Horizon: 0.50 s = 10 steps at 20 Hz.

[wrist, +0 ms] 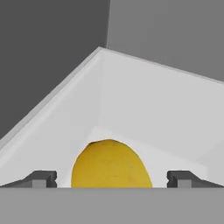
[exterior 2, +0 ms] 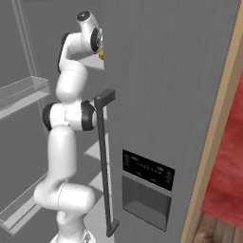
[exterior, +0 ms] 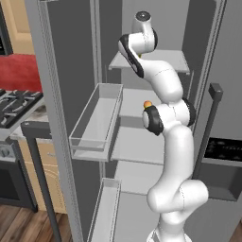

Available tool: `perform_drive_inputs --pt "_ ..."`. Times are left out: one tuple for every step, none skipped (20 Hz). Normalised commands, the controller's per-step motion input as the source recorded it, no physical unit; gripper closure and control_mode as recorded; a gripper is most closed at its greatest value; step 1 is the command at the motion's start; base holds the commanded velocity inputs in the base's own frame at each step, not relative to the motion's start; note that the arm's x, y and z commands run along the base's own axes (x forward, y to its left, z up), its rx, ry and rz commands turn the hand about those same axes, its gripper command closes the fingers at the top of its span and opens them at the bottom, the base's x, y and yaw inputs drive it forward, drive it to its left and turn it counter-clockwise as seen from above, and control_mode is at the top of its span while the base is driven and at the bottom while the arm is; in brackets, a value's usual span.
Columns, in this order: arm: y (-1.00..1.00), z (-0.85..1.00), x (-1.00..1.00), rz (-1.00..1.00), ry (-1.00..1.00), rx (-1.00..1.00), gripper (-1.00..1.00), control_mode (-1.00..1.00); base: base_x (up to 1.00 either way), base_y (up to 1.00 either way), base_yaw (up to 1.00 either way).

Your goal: Place the cold items (lemon and mango) from the fridge in one tupperware on the dining counter. Place the warm items (kebab skewer and hot dog) in the stove area in another tupperware.

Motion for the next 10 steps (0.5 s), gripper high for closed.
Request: perform_drive_inputs --pt "-0.01 -0.04 0.01 0.0 0.0 0.03 -1.0 -1.0 0.0 0.0 0.0" --pt "0.0 -0.09 0.0 0.0 0.01 0.04 -1.0 -1.0 0.0 0.0 0.0" --pt "-0.04 -0.13 0.0 0.0 0.01 0.06 -1.0 -1.0 0.0 0.0 0.0" --pt "-0.05 -0.15 0.0 0.0 0.02 0.07 -1.0 -1.0 0.0 0.0 0.0" --pt "-0.03 -0.17 0.0 0.0 0.03 0.07 -1.0 -1.0 0.0 0.0 0.0" --pt "-0.01 -0.19 0.0 0.0 0.03 0.07 -1.0 -1.0 0.0 0.0 0.0" --pt "-0.02 -0.22 0.0 0.0 0.06 0.07 -1.0 -1.0 0.0 0.0 0.0" --pt "-0.05 -0.22 0.0 0.0 0.04 0.08 -1.0 -1.0 0.0 0.0 0.0" --pt "-0.04 -0.19 0.0 0.0 0.02 0.07 -1.0 -1.0 0.0 0.0 0.0" --pt "0.0 -0.14 0.0 0.0 0.01 0.04 -1.0 -1.0 0.0 0.0 0.0"
